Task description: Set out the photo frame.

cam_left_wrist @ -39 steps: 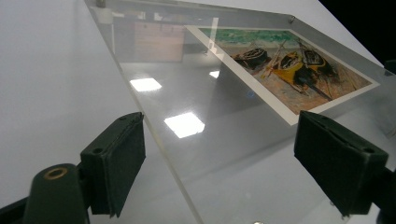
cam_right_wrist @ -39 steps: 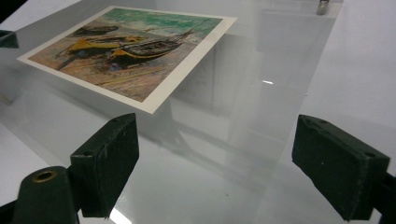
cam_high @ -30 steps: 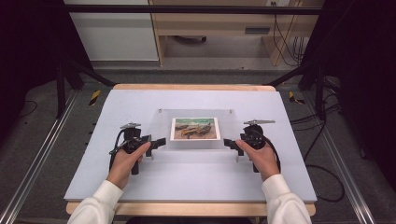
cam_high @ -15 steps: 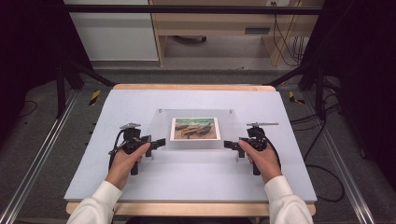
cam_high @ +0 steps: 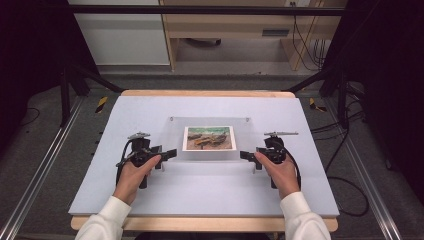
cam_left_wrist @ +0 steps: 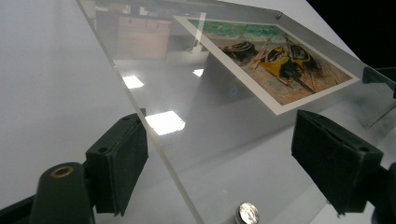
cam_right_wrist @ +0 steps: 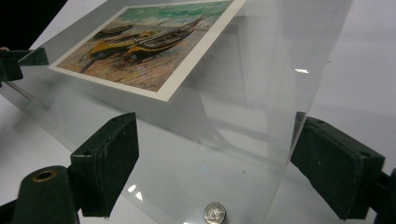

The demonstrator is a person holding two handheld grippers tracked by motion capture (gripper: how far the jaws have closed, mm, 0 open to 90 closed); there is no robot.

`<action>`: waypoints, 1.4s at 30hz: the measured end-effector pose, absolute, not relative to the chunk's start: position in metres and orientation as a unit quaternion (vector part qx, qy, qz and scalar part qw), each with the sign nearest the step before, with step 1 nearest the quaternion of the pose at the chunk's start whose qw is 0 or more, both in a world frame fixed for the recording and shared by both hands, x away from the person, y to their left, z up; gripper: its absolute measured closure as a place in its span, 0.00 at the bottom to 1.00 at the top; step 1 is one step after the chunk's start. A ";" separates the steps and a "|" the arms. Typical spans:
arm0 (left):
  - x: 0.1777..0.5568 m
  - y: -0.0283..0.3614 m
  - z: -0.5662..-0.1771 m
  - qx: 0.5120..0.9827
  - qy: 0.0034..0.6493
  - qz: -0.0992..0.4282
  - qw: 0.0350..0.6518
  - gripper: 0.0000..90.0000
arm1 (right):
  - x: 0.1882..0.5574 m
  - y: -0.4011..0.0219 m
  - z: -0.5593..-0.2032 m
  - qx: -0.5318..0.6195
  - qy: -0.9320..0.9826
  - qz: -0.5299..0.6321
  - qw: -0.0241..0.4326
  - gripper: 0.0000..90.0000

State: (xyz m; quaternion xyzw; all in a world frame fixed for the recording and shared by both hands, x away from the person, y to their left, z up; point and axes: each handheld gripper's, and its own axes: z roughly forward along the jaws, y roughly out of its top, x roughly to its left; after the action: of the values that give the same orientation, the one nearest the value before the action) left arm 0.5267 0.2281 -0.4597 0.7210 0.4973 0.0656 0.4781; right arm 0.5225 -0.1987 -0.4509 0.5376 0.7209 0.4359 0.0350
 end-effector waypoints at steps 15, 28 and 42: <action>0.499 0.226 -0.454 0.725 0.474 0.115 0.487 0.28 | 0.493 -0.197 -0.445 0.501 0.738 0.441 0.096 0.19; 0.485 0.232 -0.451 0.718 0.471 0.130 0.496 0.41 | 0.474 -0.196 -0.446 0.477 0.741 0.451 0.142 0.26; 0.475 0.234 -0.449 0.723 0.463 0.139 0.494 0.48 | 0.461 -0.196 -0.444 0.465 0.746 0.447 0.167 0.31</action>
State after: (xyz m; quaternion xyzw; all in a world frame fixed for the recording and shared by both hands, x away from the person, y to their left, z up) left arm 0.4746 0.2345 -0.4485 0.7230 0.4626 0.1394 0.4939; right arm 0.4606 -0.1955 -0.4444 0.4647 0.7460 0.4467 0.1674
